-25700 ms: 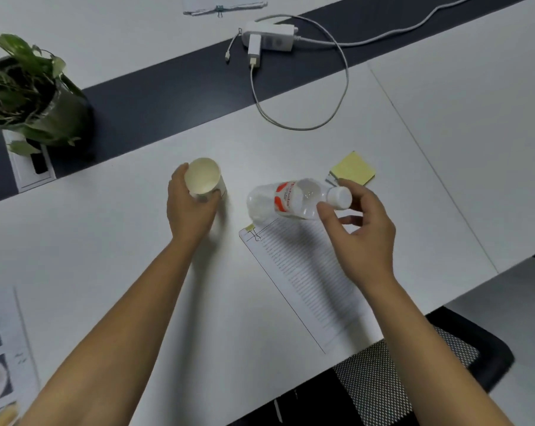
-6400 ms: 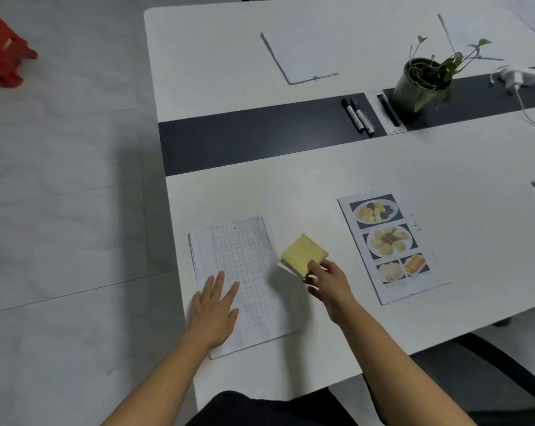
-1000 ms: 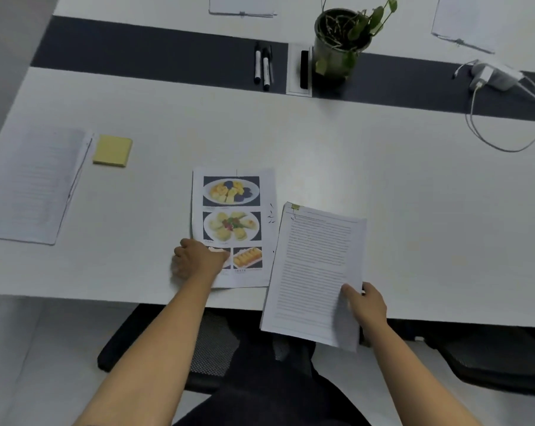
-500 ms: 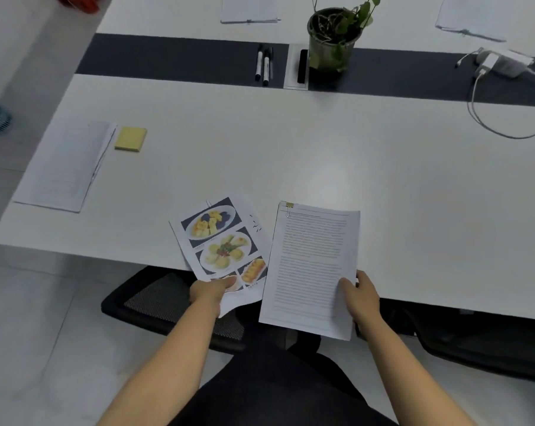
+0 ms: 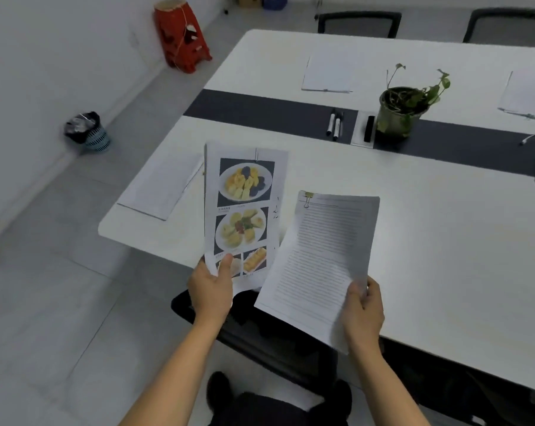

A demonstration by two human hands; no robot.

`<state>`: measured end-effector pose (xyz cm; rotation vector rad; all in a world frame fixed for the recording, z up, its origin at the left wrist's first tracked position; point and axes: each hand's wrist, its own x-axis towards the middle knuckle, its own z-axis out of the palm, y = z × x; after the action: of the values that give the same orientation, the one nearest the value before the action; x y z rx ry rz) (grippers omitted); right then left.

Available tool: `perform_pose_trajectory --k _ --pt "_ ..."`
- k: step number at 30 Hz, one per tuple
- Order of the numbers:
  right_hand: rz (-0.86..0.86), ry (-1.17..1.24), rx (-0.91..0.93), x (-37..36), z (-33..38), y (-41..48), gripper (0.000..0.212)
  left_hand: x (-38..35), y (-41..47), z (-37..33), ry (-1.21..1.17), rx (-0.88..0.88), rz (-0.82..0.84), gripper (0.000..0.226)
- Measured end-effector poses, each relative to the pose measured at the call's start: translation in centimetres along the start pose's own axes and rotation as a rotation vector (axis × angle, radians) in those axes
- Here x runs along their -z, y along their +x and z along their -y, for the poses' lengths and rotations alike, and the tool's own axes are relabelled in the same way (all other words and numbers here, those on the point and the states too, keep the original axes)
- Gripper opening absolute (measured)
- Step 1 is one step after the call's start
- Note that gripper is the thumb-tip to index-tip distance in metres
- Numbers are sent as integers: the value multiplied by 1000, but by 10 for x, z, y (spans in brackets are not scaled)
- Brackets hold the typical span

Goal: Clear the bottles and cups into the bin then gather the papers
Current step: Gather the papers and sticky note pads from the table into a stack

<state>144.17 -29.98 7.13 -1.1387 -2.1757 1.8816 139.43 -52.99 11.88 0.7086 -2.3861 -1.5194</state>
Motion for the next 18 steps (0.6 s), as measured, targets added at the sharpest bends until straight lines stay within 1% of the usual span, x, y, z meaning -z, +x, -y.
perform_pose_trajectory --k 2,6,8,11,13,16,18 --pt "-11 40 28 -32 11 -17 22 34 26 5 -48 -6 -72 10" --pt "27 135 46 -116 33 -63 13 122 85 43 -120 20 -170 28" --pt "59 192 28 -161 45 -89 11 169 117 60 -137 9 -208 28" --pt "119 250 13 -219 58 -118 13 231 162 76 -136 15 -236 20" --pt "128 228 14 -250 61 -132 13 261 190 84 -138 30 -248 16" --pt "135 209 23 -281 66 -144 11 289 235 94 -142 36 -256 23" --pt "146 201 23 -295 73 -145 13 294 264 96 -149 33 -260 25"
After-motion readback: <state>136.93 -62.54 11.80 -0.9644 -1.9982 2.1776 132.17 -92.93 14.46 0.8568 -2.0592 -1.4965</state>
